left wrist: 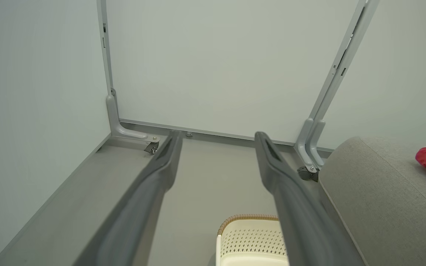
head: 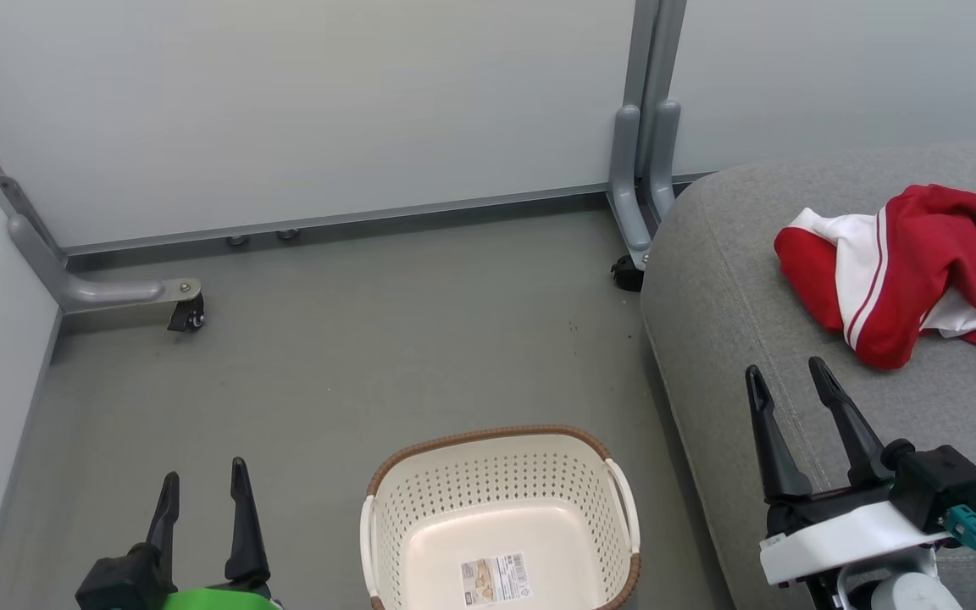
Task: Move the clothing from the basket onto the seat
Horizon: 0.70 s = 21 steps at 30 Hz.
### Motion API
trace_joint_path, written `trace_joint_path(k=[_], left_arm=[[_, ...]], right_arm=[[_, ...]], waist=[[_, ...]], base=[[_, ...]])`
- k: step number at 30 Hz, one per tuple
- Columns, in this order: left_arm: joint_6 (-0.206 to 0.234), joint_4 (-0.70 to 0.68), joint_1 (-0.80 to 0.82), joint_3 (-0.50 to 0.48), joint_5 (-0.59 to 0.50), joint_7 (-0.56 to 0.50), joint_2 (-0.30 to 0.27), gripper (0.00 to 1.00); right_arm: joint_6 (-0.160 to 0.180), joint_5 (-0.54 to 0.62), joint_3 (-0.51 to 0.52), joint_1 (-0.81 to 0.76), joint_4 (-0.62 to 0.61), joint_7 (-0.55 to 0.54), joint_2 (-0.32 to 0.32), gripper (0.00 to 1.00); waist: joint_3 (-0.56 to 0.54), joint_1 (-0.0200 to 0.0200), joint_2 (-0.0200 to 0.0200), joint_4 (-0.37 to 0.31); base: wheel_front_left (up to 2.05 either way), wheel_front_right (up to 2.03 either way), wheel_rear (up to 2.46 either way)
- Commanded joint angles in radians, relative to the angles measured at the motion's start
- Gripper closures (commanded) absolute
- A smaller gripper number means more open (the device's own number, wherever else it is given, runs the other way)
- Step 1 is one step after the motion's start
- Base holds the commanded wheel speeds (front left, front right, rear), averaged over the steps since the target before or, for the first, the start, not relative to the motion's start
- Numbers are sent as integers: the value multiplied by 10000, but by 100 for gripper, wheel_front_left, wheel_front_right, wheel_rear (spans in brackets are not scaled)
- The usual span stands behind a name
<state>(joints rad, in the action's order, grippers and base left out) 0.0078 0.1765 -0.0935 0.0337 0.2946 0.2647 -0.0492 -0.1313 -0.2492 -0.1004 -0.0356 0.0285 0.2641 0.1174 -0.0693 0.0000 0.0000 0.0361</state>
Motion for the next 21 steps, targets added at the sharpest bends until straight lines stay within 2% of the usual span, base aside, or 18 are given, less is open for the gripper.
trace_joint_path(k=[1,4,5,9,21], left_arm=[[29,36,-100,1,29,-10,-27,0],[57,3,-77,12,26,-10,-27,0],[18,33,0,18,69,1,4,100],[1,367,-2,-6,215,-52,32,100],[-222,419,348,-247,2289,-651,24,100]], right_arm=[[11,-31,19,-42,38,1,20,0],[11,-46,-9,-34,54,1,46,0],[0,-21,-21,-7,58,0,5,100],[0,-157,-67,-129,358,-23,-75,100],[1,-2417,181,139,633,-538,-82,100]], waist=[[3,0,0,8],[18,0,0,16],[18,0,0,15],[23,0,0,12],[90,0,0,-23]], base=[[0,0,0],[0,0,0],[0,0,0],[0,0,0],[0,0,0]])
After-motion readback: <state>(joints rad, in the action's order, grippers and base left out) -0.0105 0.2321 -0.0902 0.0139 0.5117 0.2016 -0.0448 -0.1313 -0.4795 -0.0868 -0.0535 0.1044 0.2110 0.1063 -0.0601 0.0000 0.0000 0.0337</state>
